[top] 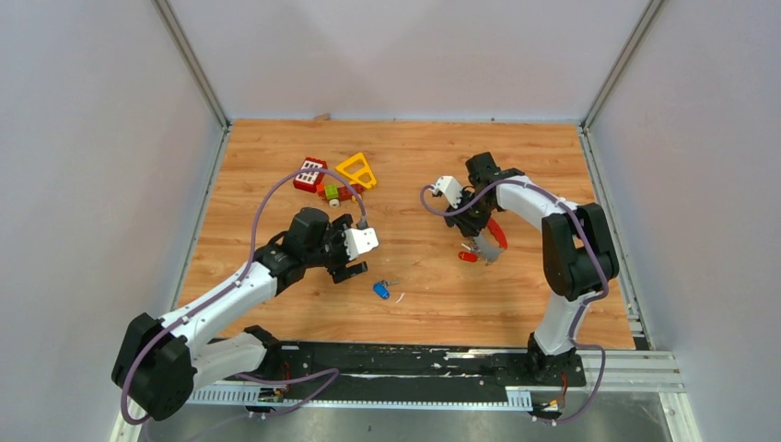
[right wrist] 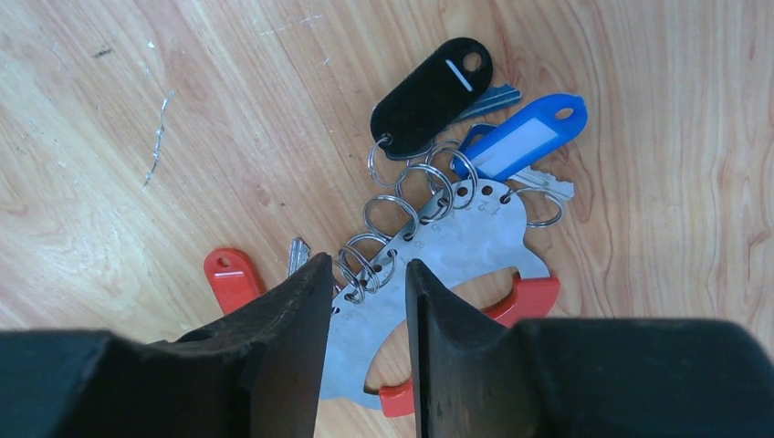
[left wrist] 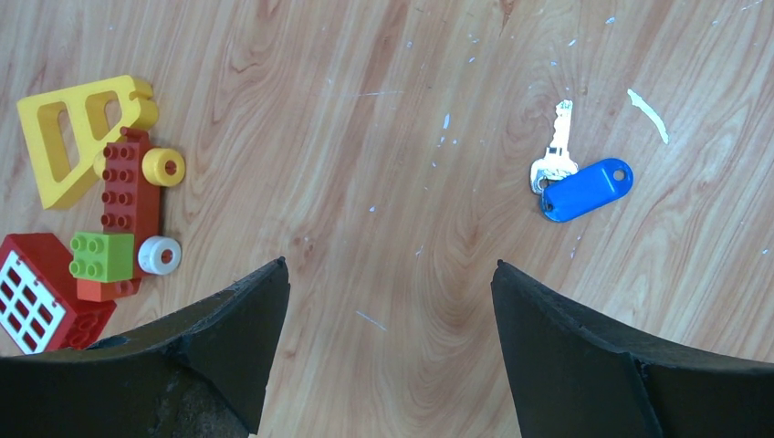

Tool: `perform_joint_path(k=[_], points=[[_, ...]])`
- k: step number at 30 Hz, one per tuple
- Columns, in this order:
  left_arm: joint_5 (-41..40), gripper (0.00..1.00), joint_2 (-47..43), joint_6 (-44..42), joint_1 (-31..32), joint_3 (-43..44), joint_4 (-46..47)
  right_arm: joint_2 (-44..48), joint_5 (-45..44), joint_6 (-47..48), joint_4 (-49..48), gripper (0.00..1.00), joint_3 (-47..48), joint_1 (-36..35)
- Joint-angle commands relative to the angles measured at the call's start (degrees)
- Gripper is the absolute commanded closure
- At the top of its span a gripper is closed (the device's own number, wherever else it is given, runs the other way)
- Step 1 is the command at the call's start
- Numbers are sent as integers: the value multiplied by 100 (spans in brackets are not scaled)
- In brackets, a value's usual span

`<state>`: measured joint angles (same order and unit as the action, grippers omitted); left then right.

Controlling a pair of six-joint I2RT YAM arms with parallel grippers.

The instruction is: Put the keys on the keyring

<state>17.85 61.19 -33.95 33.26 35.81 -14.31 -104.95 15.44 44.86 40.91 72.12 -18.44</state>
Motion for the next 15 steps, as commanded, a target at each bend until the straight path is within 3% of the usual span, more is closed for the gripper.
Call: perform_joint_path(k=[1,7,15], points=[[-3,11,-133,-101,11,-46,126,-23,-88,291,165,66,122,3],[-9,11,-108,-100,6,-73,129,-131,62,353,397,71,208,-2],[34,11,-99,-90,10,-82,156,-33,90,420,454,69,108,136]])
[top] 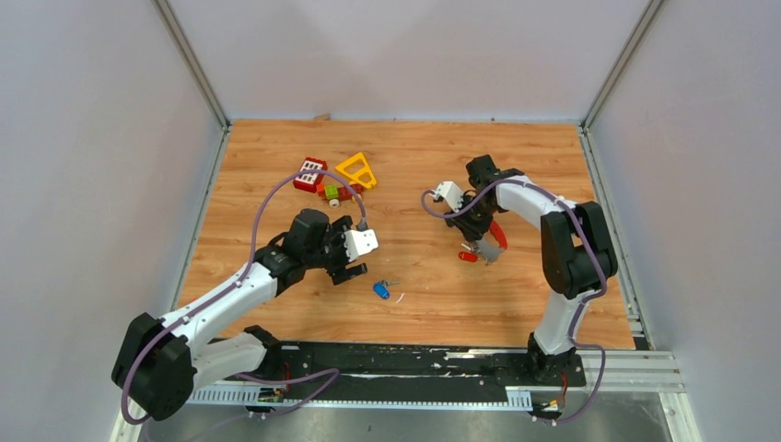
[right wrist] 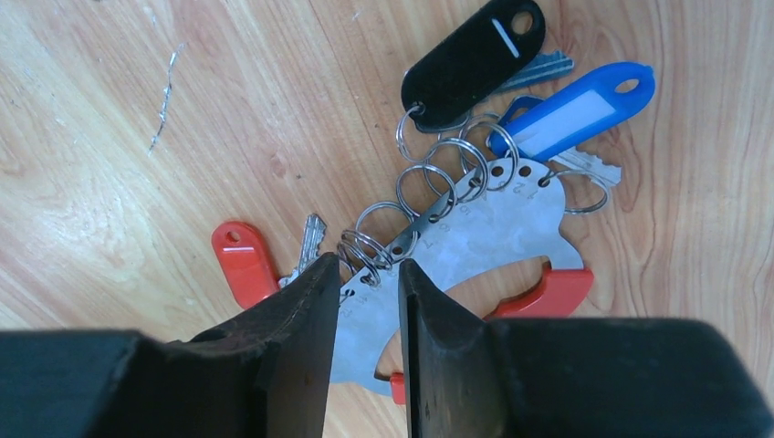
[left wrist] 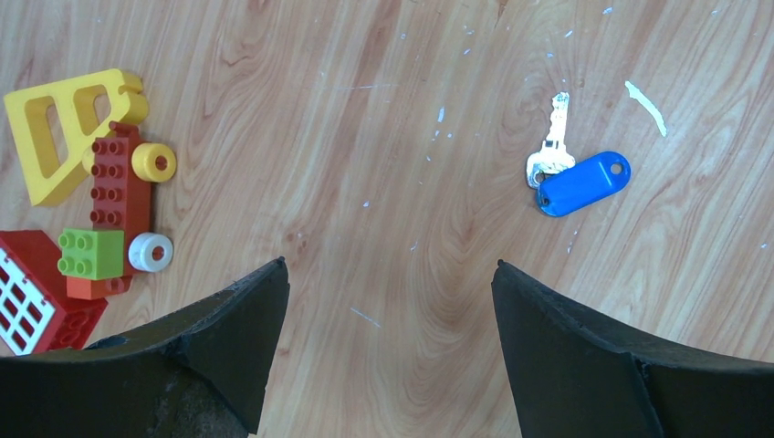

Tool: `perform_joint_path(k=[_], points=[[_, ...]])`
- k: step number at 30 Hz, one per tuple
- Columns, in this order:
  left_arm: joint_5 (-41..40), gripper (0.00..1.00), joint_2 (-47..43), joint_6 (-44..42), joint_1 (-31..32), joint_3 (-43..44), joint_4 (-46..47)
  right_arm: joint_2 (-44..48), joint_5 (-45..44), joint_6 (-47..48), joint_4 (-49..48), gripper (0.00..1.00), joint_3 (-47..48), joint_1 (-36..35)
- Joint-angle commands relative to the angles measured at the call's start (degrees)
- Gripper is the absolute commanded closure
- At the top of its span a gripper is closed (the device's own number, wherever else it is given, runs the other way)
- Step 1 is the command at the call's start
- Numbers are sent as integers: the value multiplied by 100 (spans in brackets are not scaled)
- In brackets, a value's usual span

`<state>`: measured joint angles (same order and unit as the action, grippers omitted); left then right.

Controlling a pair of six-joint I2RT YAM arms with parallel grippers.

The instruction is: Put the keys on the keyring

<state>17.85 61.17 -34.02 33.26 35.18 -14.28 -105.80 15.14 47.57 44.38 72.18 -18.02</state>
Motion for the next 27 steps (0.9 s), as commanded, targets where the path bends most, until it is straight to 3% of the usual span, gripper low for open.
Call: perform_joint_path(k=[1,8,20,27], points=[[35,11,-96,-83,11,-27,162,53,131,147,106,69,71,109],[35,11,-51,-76,9,-28,168,-49,160,137,37,69,24,115],[36,11,-11,-93,7,-31,184,-268,315,95,-21,78,46,114],[35,11,29,-118,6,-36,207,-171,391,69,8,97,41,115]])
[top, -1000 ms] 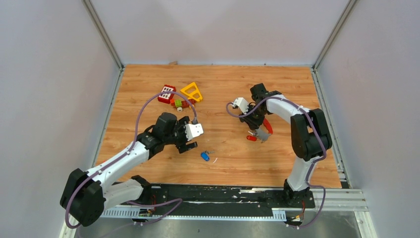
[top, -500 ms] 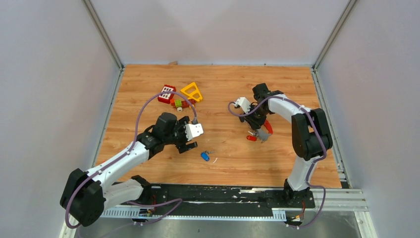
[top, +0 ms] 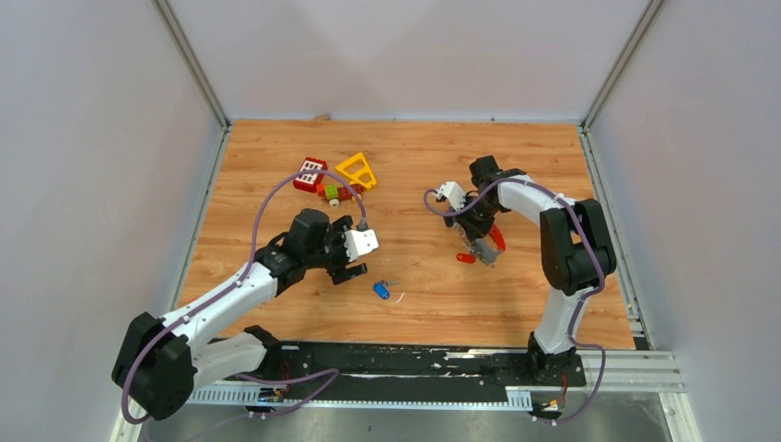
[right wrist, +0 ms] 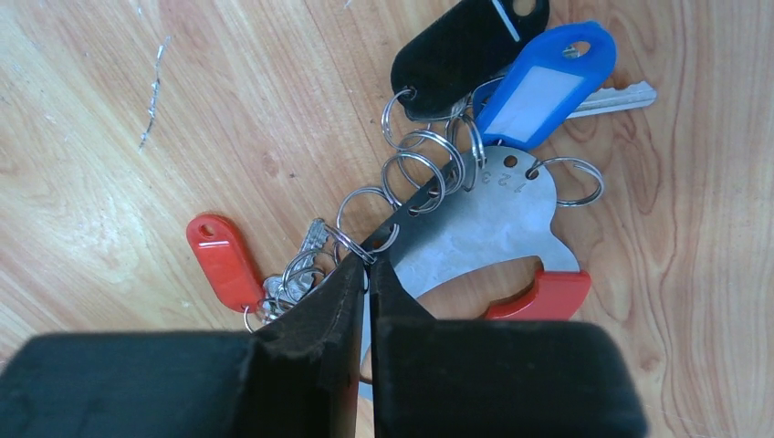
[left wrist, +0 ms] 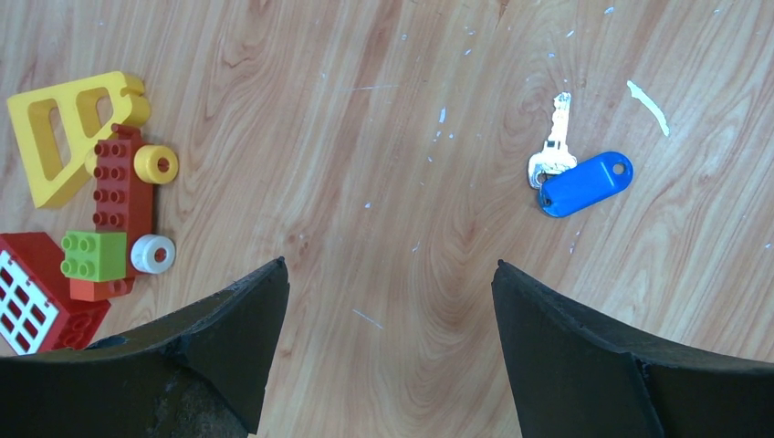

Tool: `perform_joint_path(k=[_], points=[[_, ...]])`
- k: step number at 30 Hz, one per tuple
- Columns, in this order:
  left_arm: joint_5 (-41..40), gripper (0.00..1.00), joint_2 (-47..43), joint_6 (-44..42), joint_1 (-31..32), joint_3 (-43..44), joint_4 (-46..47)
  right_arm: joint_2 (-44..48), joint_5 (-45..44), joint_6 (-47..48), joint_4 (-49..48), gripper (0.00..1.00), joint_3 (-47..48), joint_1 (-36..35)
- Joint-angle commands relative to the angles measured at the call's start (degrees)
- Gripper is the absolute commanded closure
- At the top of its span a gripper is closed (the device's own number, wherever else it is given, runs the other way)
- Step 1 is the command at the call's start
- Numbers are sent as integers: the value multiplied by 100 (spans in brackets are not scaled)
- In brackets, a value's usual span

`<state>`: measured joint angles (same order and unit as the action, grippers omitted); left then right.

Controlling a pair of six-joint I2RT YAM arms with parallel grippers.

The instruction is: Put the keys on the keyring

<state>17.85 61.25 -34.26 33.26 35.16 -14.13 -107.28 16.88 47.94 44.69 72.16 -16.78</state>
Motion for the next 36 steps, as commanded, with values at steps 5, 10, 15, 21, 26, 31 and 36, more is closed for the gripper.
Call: perform_joint_path(k=[5,10,15,21,26,31,36], points=[[42,11,66,-119,6,-18,212,229,281,69,69,100,0,1],[74,11,224,-162,6,152,136,689,425,122,190,100,-26,8],[175,11,335,-122,6,324,80,1119,534,189,234,100,-151,8],[381,11,400,16,6,439,194,1458,879,165,286,100,-209,8],[720,12,508,239,9,733,229,1925,1532,71,464,100,-12,-9],[1281,17,603,814,10,1201,441,2560,2360,-177,462,100,247,-178],[1849,27,645,1590,6,1663,881,3194,3133,-811,-151,100,158,-408]])
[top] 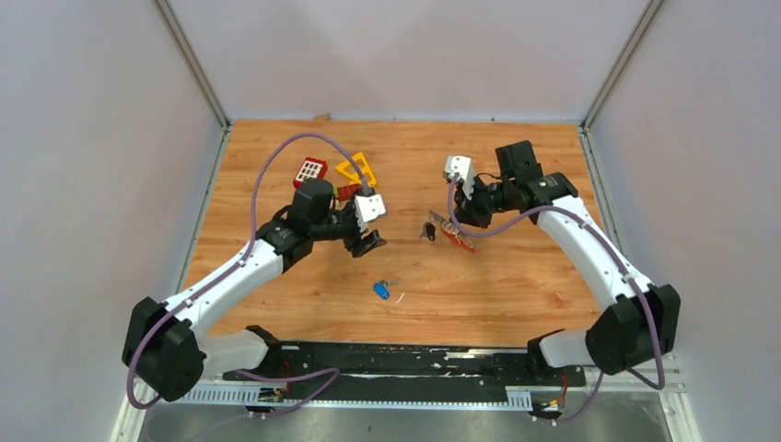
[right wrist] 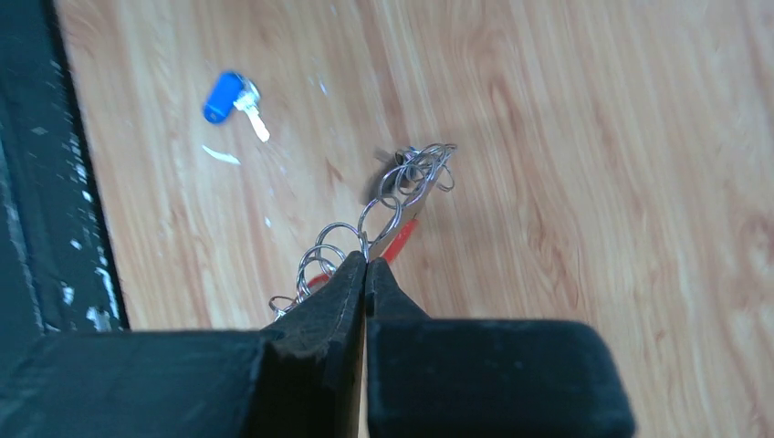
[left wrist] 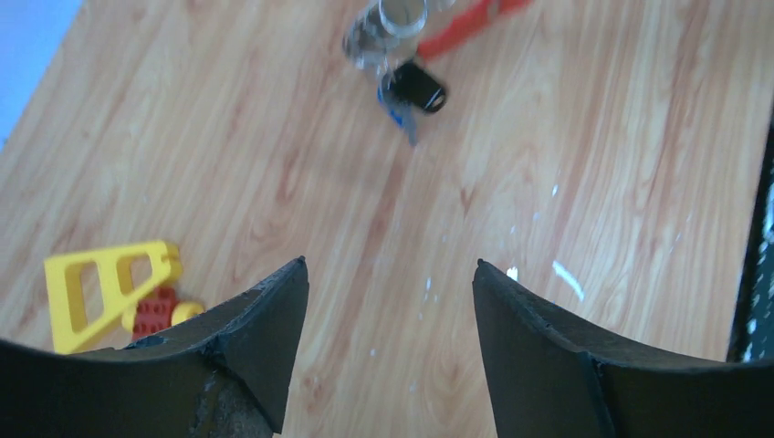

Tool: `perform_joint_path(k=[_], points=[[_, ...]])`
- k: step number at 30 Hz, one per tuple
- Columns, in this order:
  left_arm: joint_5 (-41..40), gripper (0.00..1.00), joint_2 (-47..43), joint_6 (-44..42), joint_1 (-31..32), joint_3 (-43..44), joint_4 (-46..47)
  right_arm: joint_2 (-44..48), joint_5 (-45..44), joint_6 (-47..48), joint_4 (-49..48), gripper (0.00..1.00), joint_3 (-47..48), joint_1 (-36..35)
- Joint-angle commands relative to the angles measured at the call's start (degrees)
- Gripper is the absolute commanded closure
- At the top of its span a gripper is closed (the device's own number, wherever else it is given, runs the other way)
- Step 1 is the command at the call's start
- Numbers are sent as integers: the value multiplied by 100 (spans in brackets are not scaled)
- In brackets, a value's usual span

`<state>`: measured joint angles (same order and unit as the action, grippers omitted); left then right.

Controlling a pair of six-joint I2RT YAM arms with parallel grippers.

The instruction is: Put the keys on the keyring

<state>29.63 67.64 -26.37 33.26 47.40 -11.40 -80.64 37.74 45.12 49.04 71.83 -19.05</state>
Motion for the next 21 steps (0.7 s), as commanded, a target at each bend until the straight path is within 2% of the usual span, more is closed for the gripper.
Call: perform_joint_path(k=[1,5,9,17,21], points=[[775,28,8,956,7,537,726,631,1124,-667,-727,100,159,-252],[1151,35,16,1412,7,904,1002,909,1440,-1082,-1208,100,77,-558],[1354,40,-4,1488,10,1072,1113,902,1809,-1180,-1448,100,-20,-757],[2143,57,145,1545,39,947,1599,1044,2014,-1614,-2515,100,-686,-1035],[2407,62,136,1541,103,756,1739,1187,2038,-1767,-2865,100,-934,-1081]])
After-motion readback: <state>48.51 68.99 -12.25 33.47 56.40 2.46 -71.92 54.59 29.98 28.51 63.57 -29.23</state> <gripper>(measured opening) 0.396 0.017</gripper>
